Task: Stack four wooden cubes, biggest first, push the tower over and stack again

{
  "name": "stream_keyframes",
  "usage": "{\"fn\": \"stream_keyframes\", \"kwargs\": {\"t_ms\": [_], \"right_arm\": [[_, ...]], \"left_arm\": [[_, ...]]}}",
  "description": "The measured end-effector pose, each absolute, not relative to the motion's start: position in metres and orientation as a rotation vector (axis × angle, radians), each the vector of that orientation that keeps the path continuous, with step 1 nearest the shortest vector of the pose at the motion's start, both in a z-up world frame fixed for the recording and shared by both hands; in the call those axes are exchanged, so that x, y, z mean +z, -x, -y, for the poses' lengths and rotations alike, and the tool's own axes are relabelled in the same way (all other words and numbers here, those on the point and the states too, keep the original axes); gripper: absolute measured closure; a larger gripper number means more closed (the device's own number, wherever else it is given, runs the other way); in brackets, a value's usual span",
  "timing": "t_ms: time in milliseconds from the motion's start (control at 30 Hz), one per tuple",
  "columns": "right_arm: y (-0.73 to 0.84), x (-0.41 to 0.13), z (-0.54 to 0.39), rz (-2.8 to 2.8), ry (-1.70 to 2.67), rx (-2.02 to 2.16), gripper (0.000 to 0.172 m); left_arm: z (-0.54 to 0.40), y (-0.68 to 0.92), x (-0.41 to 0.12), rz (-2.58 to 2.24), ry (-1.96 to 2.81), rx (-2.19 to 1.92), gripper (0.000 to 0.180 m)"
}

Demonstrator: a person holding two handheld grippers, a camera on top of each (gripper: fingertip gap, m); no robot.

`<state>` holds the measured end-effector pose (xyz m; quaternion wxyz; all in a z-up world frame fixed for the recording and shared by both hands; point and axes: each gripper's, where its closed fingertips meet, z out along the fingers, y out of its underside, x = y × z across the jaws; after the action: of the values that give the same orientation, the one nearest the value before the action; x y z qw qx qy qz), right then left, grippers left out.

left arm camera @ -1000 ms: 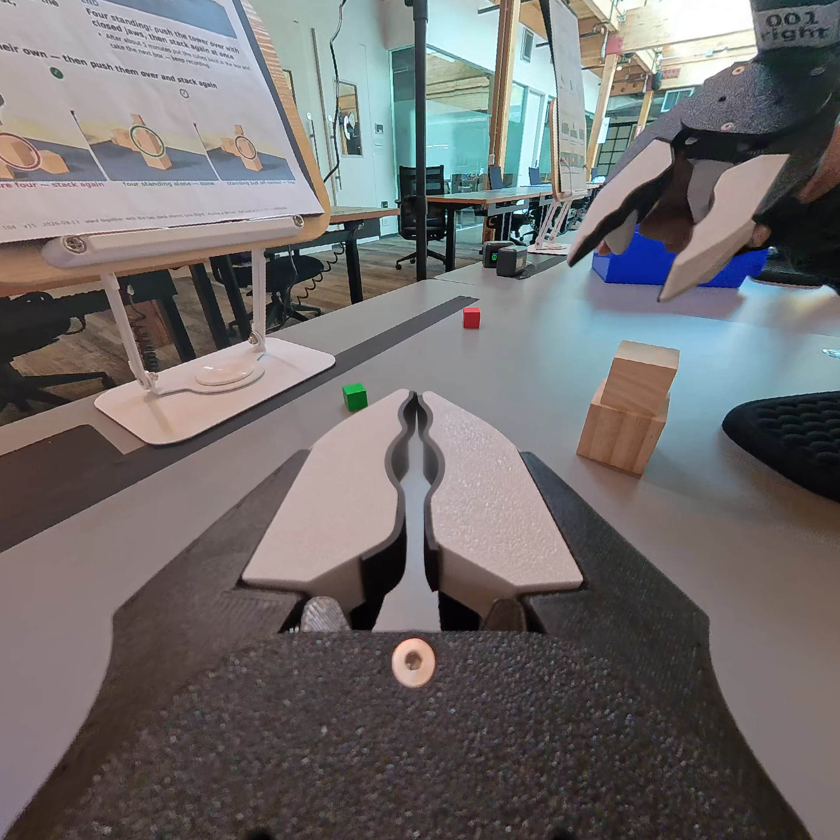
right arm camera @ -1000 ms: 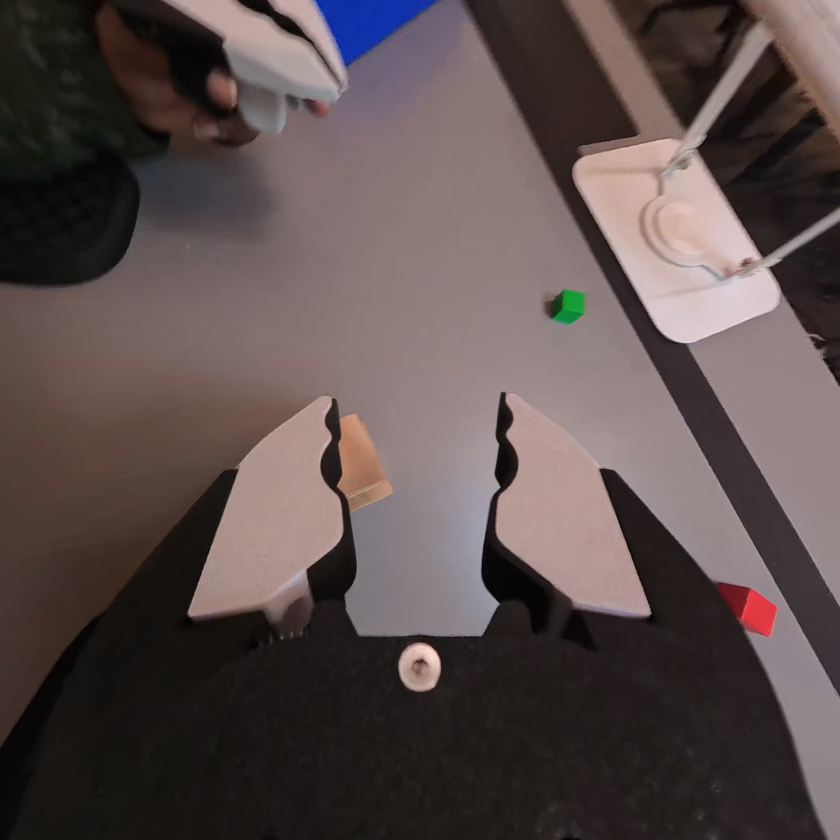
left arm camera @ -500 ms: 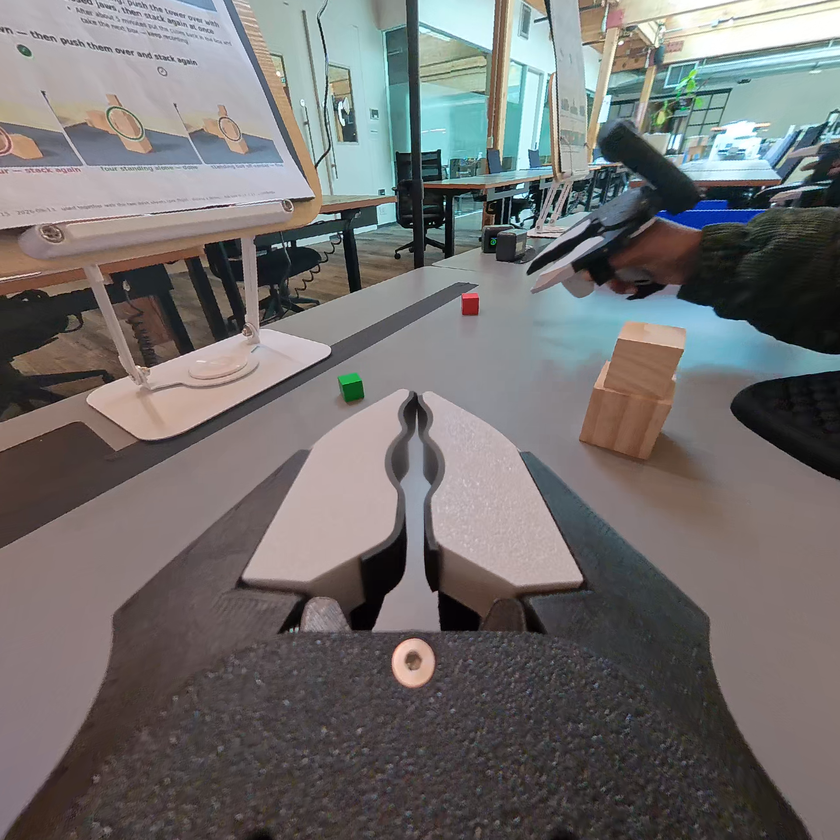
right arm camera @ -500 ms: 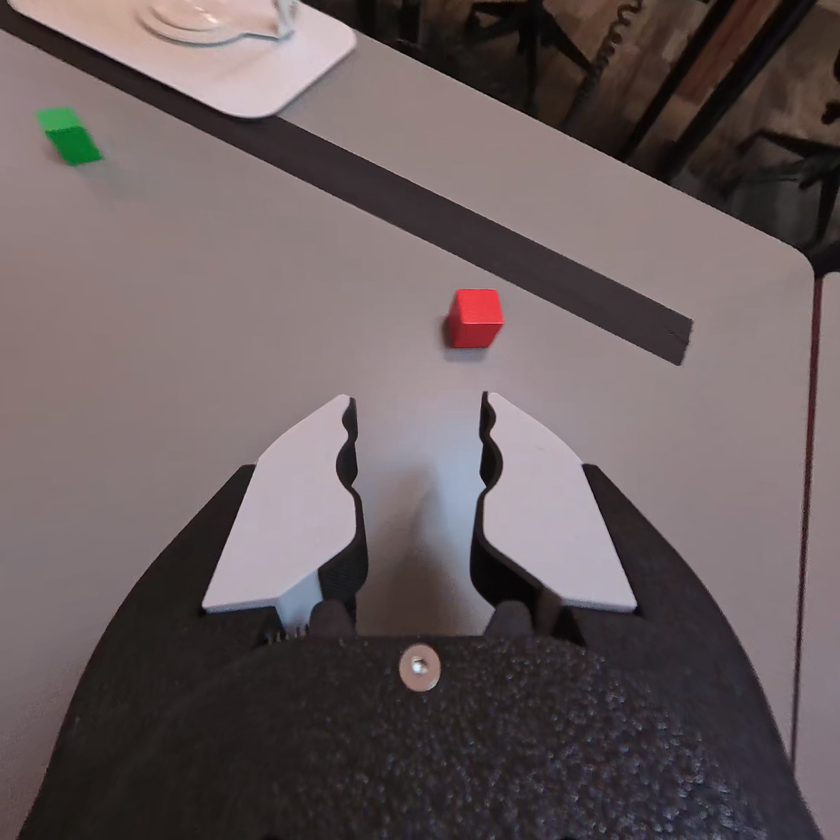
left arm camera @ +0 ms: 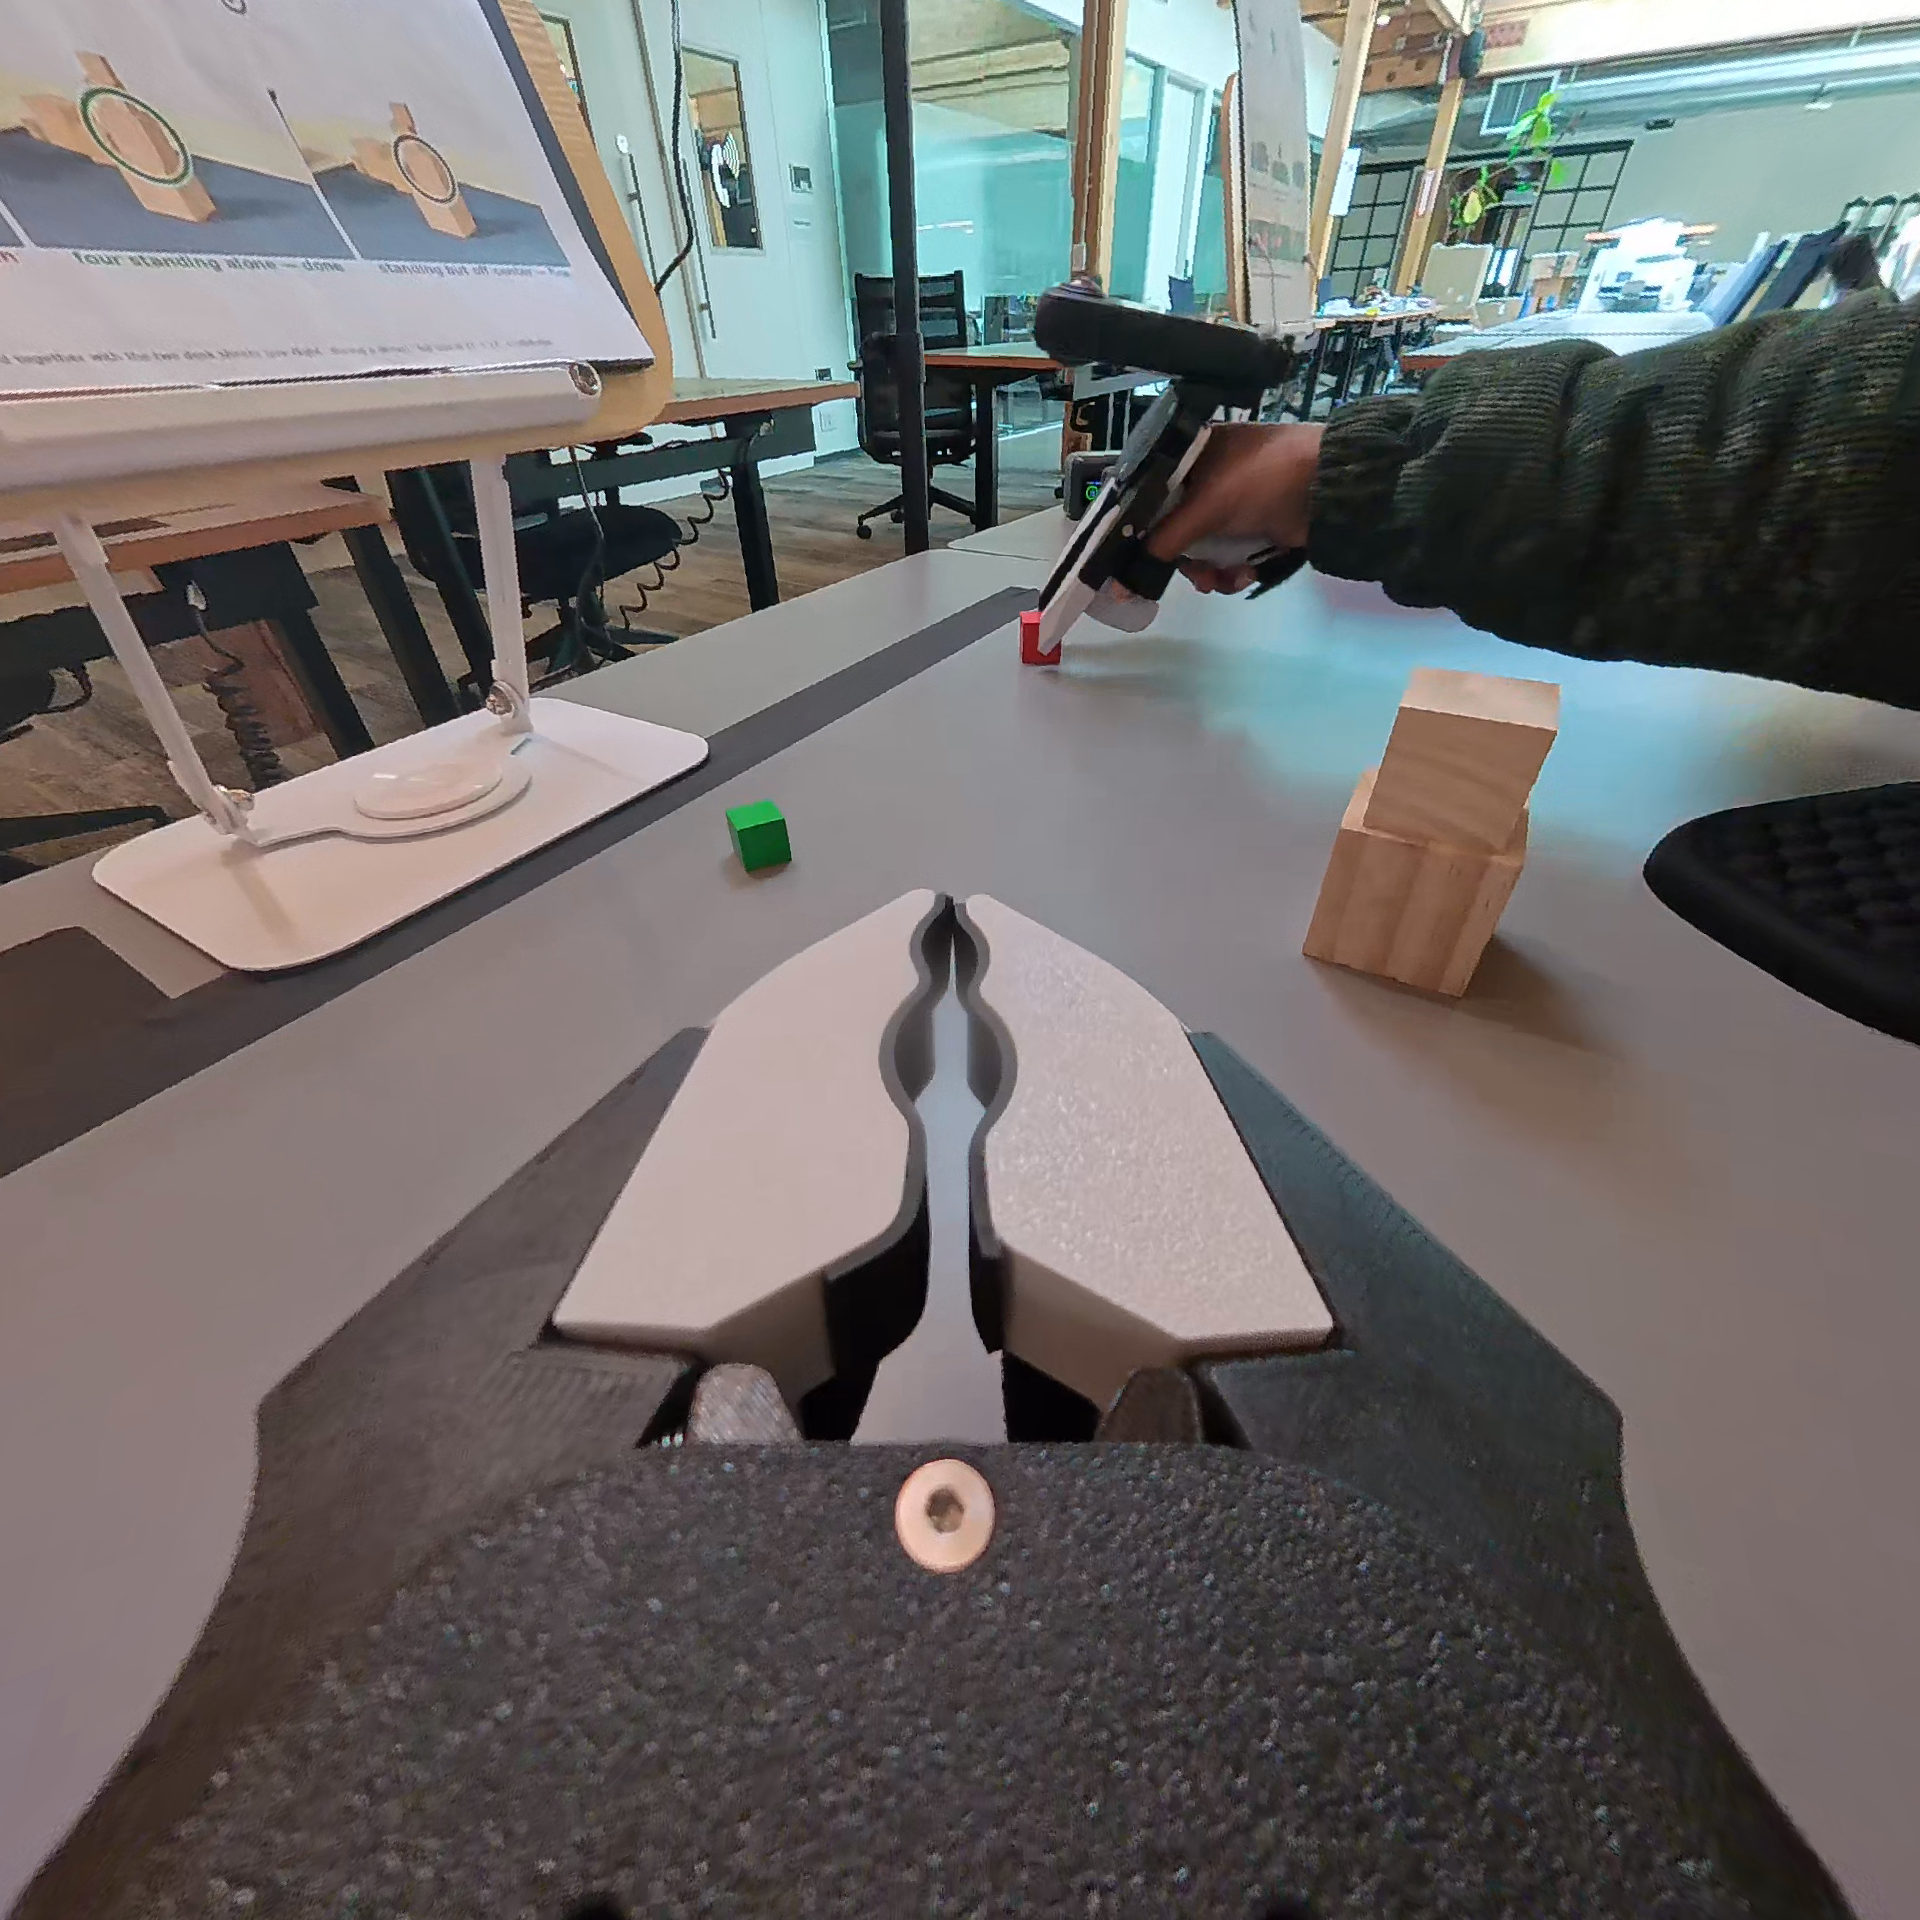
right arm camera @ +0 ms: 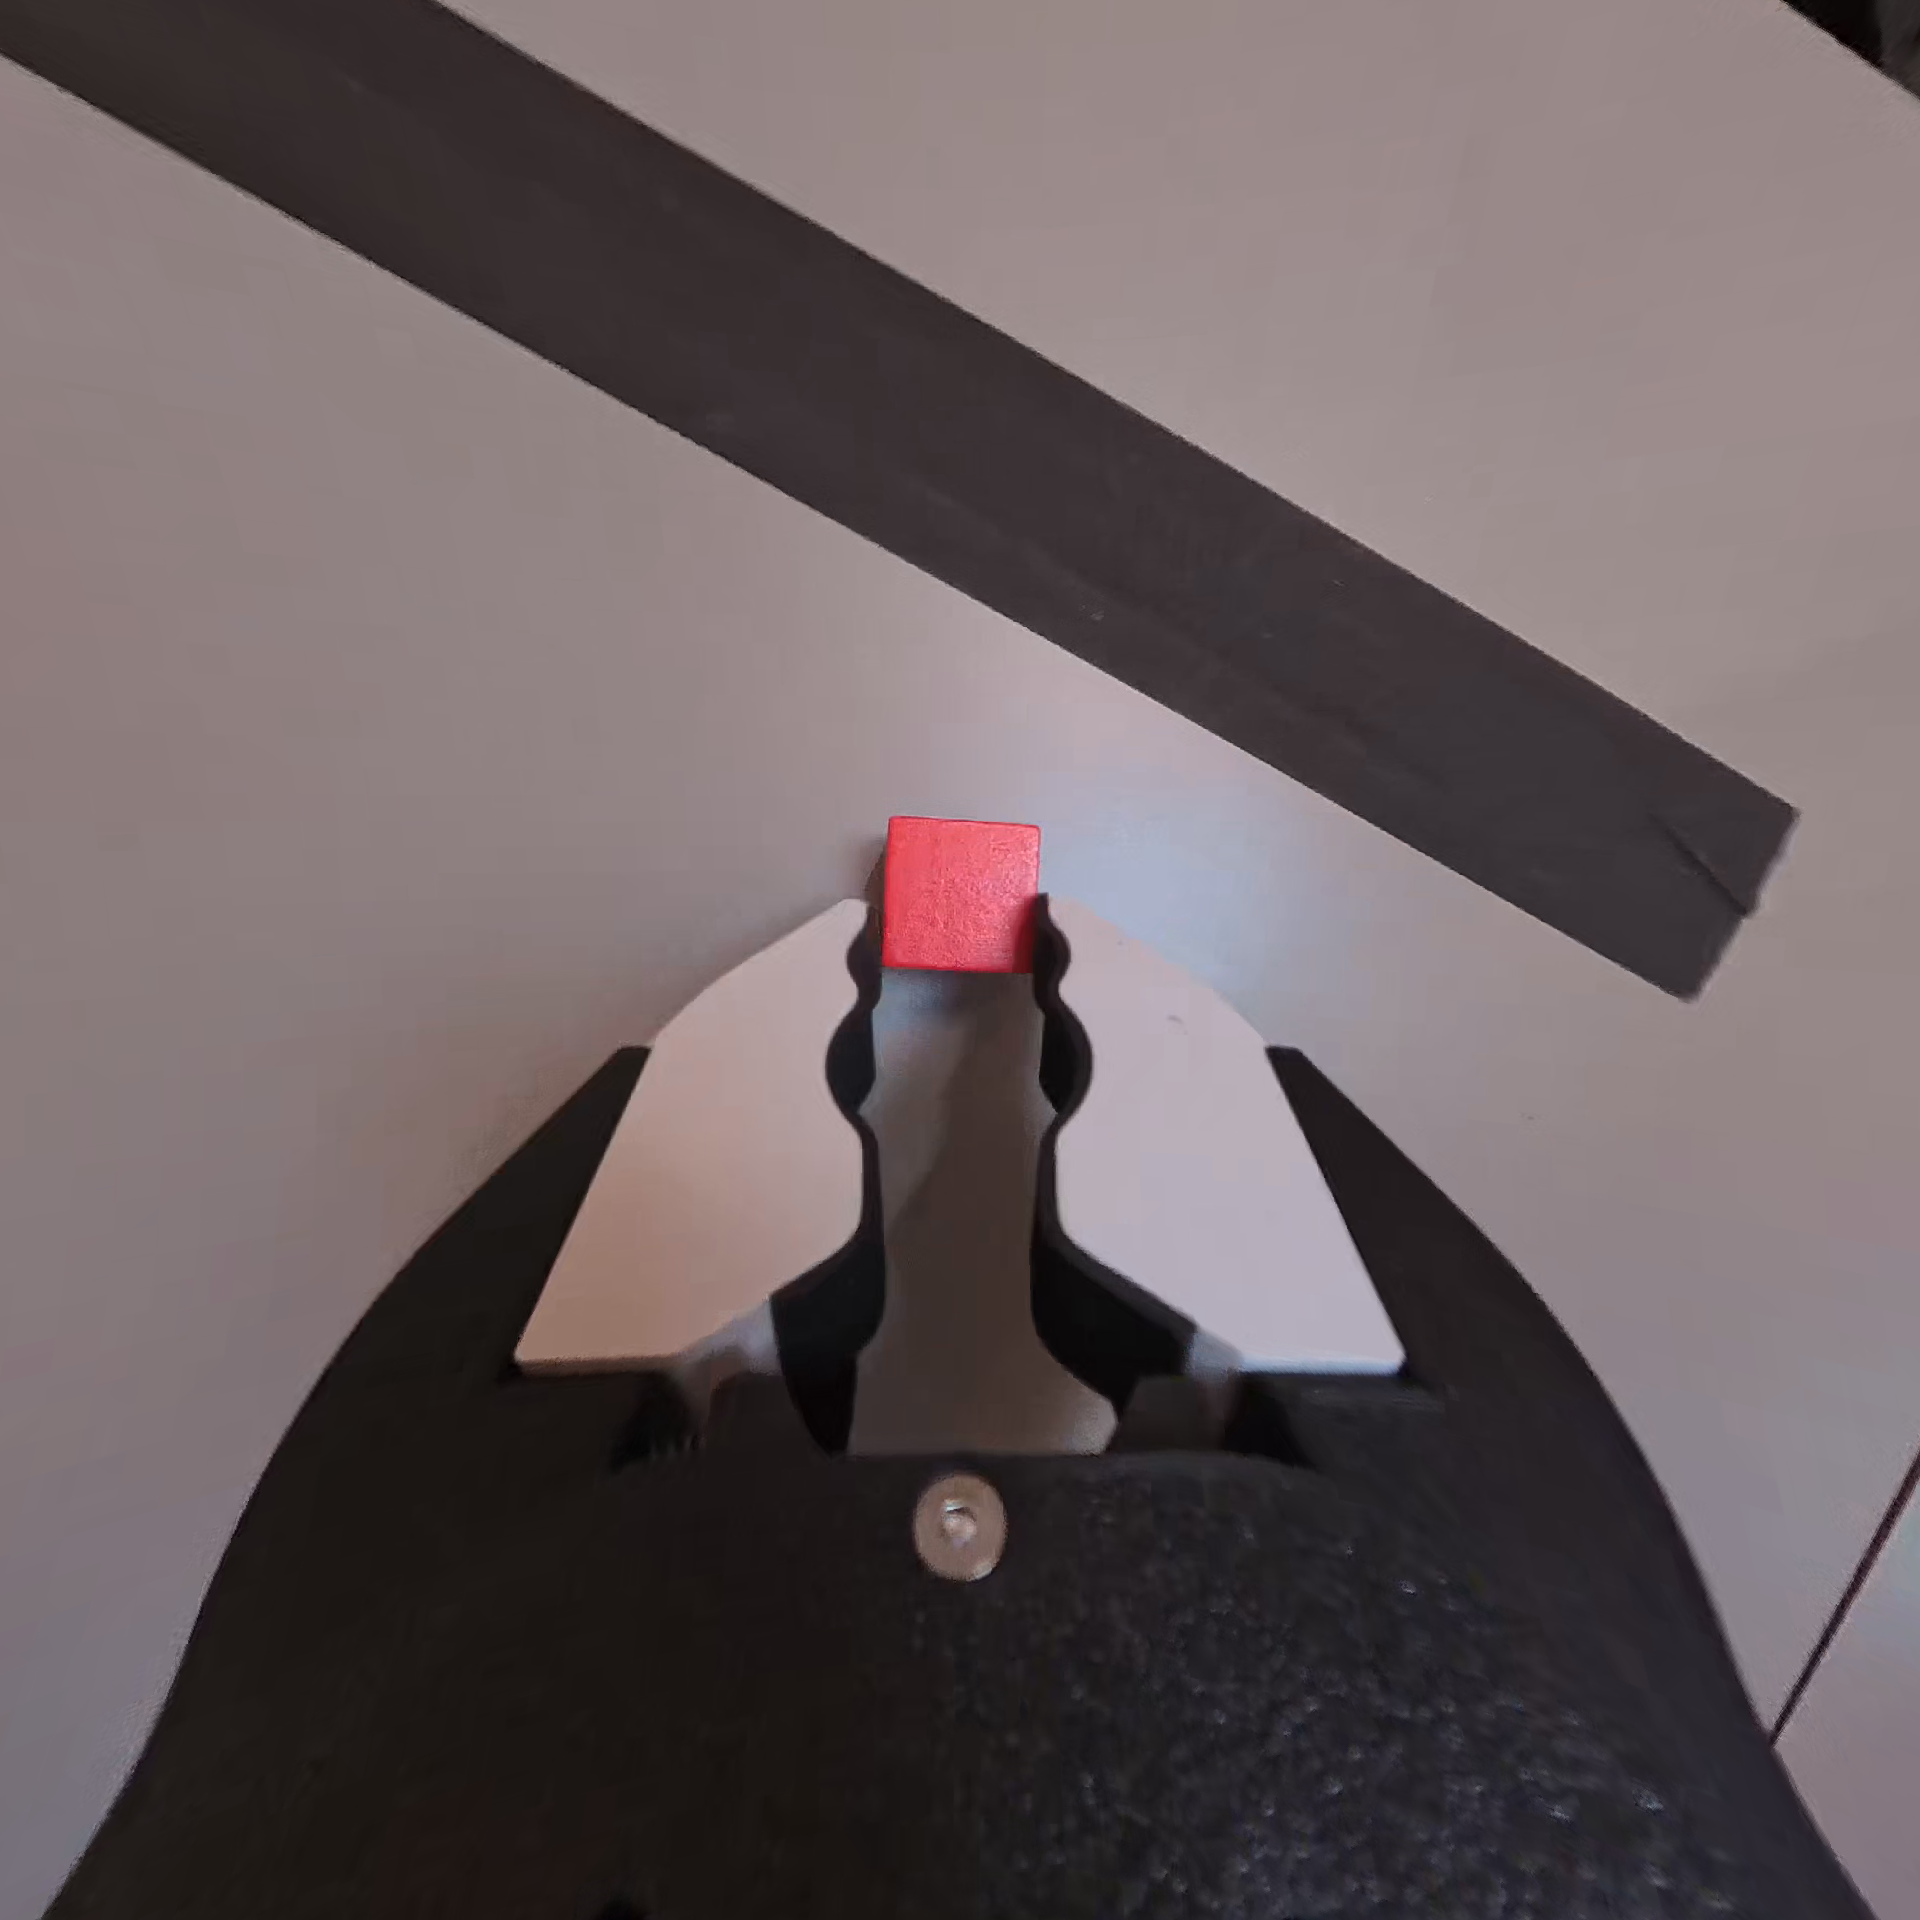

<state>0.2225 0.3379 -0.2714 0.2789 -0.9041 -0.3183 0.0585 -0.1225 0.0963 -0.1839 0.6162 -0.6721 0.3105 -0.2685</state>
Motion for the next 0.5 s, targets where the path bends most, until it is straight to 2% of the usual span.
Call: {"fn": "stream_keyframes", "kwargs": {"t_ms": [100, 200, 333, 500], "right_arm": [[-0.216, -0.263, -0.332, 0.955, 2.404, 0.149, 0.144], [-0.183, -0.228, -0.304, 1.141, 2.225, 0.282, 0.144], [-0.129, -0.179, -0.219, 1.457, 1.988, 0.478, 0.144], [-0.084, -0.162, -0.108, 1.876, 1.762, 0.531, 0.144]], "left_arm": [[-0.096, 0.122, -0.184, -0.719, 1.547, -0.622, 0.180], [-0.094, 0.121, -0.181, -0.724, 1.536, -0.627, 0.180], [-0.093, 0.117, -0.179, -0.738, 1.528, -0.631, 0.180], [-0.087, 0.111, -0.175, -0.773, 1.519, -0.633, 0.180]]}}
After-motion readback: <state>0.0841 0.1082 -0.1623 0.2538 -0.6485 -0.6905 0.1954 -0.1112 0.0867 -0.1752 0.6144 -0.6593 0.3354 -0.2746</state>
